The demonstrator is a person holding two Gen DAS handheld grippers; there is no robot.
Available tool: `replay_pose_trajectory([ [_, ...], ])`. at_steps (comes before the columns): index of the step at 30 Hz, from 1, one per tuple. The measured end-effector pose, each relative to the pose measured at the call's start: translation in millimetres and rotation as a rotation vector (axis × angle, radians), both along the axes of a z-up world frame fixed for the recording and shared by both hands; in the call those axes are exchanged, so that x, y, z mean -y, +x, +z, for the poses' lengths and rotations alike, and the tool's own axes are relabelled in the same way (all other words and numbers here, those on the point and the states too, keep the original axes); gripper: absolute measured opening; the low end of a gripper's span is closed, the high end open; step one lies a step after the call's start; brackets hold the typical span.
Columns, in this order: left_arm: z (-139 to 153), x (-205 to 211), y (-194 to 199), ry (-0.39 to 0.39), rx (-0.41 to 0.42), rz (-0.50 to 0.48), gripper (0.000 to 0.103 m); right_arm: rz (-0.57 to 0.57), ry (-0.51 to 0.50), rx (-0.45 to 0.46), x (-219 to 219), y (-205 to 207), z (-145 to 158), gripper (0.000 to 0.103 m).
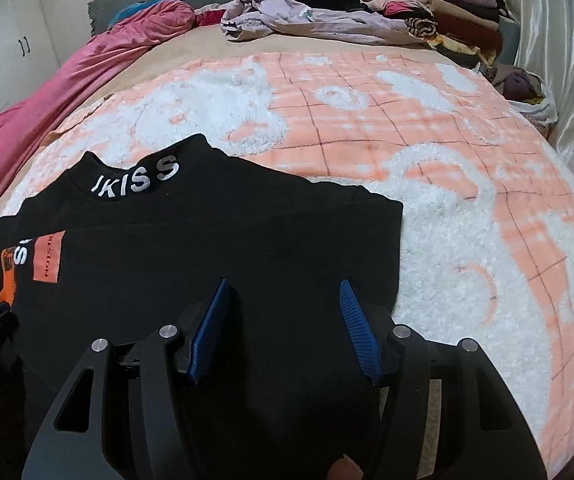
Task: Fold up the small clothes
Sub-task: 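Grasp the folded orange cuff with the left gripper and straighten it flat, then move the left gripper to the other sleeve's orange cuff and grasp it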
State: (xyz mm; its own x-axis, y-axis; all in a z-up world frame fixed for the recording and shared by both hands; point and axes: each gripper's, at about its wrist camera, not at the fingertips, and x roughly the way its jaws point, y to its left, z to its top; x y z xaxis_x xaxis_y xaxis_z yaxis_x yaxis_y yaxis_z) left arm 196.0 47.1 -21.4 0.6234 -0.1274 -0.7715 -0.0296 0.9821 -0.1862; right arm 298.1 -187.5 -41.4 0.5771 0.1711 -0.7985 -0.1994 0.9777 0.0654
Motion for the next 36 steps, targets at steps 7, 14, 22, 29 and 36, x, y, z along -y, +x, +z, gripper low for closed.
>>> replay_pose_trajectory([
  [7,16.5,-1.4,-11.2,-0.005,0.026,0.014,0.031,0.086,0.079,0.073,-11.1,-41.9,29.7,0.069],
  [14,12.6,0.4,-13.4,0.044,0.006,0.019,0.034,0.139,0.055,0.019,-28.6,-64.6,15.5,0.069],
  [22,18.9,-3.2,-22.9,0.079,0.027,0.042,0.063,0.115,0.073,0.007,-27.8,-70.6,7.6,0.069],
  [29,28.3,-17.8,-31.7,0.068,0.053,0.089,0.075,0.095,0.118,0.03,-19.3,-85.4,20.2,0.084],
  [36,42.3,-47.2,-50.2,0.087,0.101,0.169,0.089,0.127,0.125,0.078,-30.1,-97.8,39.0,0.093],
])
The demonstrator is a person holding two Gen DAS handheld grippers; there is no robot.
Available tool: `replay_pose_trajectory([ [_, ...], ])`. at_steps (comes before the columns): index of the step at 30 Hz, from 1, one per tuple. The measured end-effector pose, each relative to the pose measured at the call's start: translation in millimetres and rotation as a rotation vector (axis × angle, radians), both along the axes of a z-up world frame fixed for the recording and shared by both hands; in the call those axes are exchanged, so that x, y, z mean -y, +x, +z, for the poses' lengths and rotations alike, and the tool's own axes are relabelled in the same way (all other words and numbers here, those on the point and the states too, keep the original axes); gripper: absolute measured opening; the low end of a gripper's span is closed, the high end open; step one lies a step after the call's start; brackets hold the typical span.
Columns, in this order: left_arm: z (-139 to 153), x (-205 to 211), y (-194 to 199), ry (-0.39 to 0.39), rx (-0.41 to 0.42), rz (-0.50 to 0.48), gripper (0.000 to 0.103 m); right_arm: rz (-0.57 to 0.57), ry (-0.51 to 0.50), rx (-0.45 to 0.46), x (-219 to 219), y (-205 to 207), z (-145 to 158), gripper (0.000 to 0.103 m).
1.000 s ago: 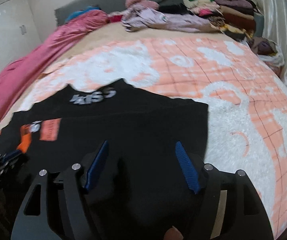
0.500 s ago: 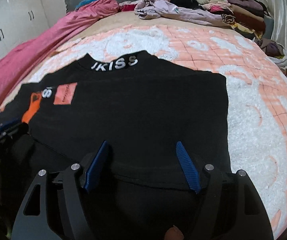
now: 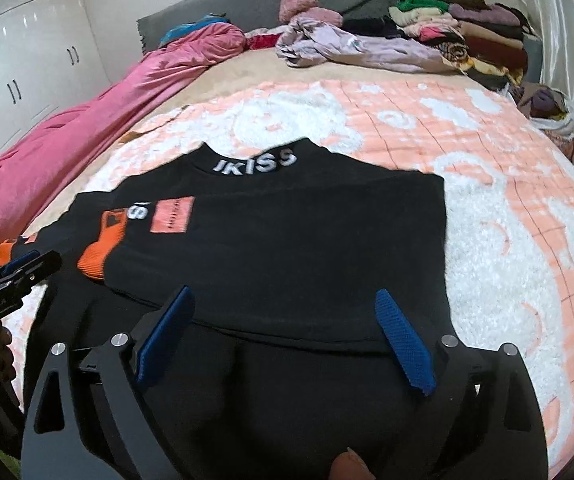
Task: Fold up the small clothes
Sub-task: 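Move the left gripper to the other sleeve's orange cuff and grasp it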
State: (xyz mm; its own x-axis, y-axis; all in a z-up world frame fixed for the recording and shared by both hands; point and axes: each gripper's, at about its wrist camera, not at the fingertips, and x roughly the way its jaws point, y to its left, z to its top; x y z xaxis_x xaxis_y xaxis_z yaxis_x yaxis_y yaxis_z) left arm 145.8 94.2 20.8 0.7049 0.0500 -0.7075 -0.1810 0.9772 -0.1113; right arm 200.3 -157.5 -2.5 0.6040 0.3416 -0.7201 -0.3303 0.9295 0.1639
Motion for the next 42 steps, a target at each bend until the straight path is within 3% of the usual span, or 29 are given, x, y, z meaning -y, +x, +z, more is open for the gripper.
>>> replay_pose_trajectory([
  [6,8.2,-33.8,-18.4,0.039,0.027,0.092,0.093,0.064,0.003,0.037,-26.8,-8.1,17.8,0.094],
  [21,11.7,-104.8,-59.4,0.019,0.049,0.275,0.093,0.232,0.0,0.092,-103.8,-26.3,42.4,0.097],
  [32,8.1,-157.1,-84.5,-0.05,0.051,0.448,0.093,0.365,-0.014,0.13,-169.9,-36.1,49.7,0.097],
  [42,1.2,-200.4,-108.3,-0.208,0.098,0.611,0.093,0.473,-0.052,0.123,-231.6,-37.7,37.6,0.097],
])
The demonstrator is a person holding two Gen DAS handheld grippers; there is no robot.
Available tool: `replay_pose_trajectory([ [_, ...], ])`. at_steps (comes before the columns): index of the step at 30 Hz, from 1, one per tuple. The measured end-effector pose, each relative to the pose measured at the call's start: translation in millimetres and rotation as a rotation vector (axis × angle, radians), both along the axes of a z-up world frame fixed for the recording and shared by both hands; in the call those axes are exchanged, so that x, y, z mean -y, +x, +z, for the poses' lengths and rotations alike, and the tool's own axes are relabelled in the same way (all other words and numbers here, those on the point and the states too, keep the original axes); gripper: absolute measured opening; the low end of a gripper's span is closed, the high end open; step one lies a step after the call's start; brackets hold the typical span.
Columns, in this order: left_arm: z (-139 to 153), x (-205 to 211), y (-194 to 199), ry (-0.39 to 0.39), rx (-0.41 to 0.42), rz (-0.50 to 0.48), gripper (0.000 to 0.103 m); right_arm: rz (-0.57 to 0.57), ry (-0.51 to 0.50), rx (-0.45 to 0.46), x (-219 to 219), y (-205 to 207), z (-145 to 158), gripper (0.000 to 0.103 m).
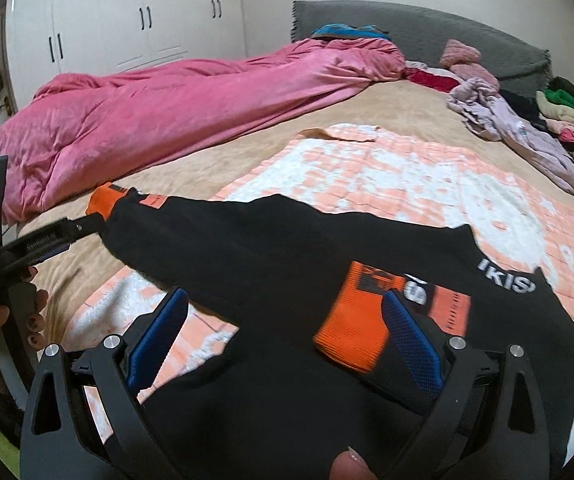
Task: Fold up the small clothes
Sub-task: 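Move the left gripper to the other sleeve's orange cuff and grasp it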
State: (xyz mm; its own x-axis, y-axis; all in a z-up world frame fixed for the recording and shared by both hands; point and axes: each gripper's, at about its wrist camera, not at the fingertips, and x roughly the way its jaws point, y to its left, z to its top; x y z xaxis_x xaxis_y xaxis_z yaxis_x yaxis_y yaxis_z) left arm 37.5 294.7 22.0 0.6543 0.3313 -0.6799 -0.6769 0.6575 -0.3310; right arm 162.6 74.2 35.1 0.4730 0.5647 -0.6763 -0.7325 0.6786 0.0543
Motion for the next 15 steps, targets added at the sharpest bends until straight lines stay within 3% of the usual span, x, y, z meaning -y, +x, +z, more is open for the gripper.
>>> replay_pose_trajectory([
  [9,-19.9,-42.1,-20.8,-0.166,0.062,0.162,0.093,0.063,-0.019,-0.029,-47.2,8.8,-17.3,0.097],
  [15,-25.1,-56.4,-21.2,-0.199,0.09,0.21,0.084,0.109,-0.037,-0.034,-79.5,12.9,-25.1,0.097],
])
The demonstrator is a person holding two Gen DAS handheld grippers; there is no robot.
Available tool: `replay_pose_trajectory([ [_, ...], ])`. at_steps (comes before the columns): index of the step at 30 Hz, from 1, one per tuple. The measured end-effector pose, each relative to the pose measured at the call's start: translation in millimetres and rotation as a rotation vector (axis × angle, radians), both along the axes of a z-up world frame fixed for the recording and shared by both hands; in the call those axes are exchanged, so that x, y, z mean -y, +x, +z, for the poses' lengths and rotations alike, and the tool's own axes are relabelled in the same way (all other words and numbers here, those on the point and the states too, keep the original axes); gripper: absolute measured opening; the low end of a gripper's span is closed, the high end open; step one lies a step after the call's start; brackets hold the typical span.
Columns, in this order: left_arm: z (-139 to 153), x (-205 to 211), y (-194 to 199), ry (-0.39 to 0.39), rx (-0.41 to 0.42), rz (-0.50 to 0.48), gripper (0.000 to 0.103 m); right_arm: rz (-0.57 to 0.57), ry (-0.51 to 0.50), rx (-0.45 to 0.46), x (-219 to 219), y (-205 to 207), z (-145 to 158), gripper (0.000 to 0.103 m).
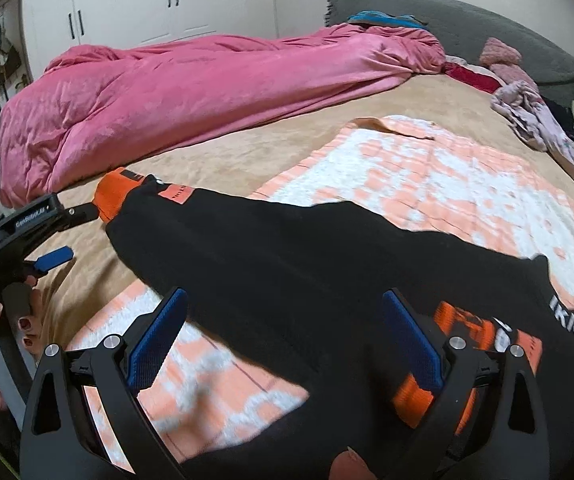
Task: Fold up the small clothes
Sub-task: 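Move the left gripper to the other sleeve's orange cuff and grasp it, then fold the held sleeve across the sweatshirt body with the left gripper, release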
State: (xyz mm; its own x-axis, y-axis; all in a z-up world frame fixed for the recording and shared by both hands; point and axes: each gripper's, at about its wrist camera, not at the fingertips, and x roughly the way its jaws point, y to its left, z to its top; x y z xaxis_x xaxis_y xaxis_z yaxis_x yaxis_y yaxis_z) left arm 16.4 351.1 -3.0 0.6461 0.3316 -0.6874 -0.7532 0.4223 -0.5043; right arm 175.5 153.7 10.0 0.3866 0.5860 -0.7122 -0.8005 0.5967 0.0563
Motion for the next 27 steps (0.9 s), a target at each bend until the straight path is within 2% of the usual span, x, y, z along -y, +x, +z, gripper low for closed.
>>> replay_pose_trajectory([
  [4,-5.4,-7.9,4.9,-0.04,0.05,0.008,0.076,0.017,-0.001,-0.007,-11.4,1.1,-6.4,0.097],
  [8,-13.9,-15.3,12.7,-0.08,0.061,0.034,0.074,0.021,-0.009,-0.012,-15.9,3.6,-13.2,0.097],
  [14,-14.6,-21.3,25.3,-0.061,0.066,0.05,0.073,0.046,-0.031,-0.019,-26.9,6.3,-20.0,0.097],
  [17,-15.6,-23.5,32.9,-0.05,0.055,0.039,0.056,0.07,-0.049,-0.027,-33.8,4.6,-25.8,0.097],
  [19,-17.4,-26.9,36.4,-0.045,0.038,0.025,0.024,0.084,-0.065,-0.043,-38.5,3.6,-31.4,0.097],
  [20,-18.8,-28.5,36.1,-0.049,0.027,0.023,0.016,0.092,-0.075,-0.057,-41.0,2.8,-35.3,0.097],
  [21,-20.0,-29.8,36.3,-0.053,0.022,0.027,0.003,0.098,-0.082,-0.066,-42.6,2.3,-37.9,0.097],
  [24,-18.4,-30.8,32.0,-0.052,0.038,0.022,0.002,0.104,-0.097,-0.071,-45.6,-1.7,-44.2,0.097],
  [27,-10.5,-27.1,28.7,-0.02,0.058,0.01,0.002,0.097,-0.06,-0.084,-38.8,-2.7,-37.3,0.097],
])
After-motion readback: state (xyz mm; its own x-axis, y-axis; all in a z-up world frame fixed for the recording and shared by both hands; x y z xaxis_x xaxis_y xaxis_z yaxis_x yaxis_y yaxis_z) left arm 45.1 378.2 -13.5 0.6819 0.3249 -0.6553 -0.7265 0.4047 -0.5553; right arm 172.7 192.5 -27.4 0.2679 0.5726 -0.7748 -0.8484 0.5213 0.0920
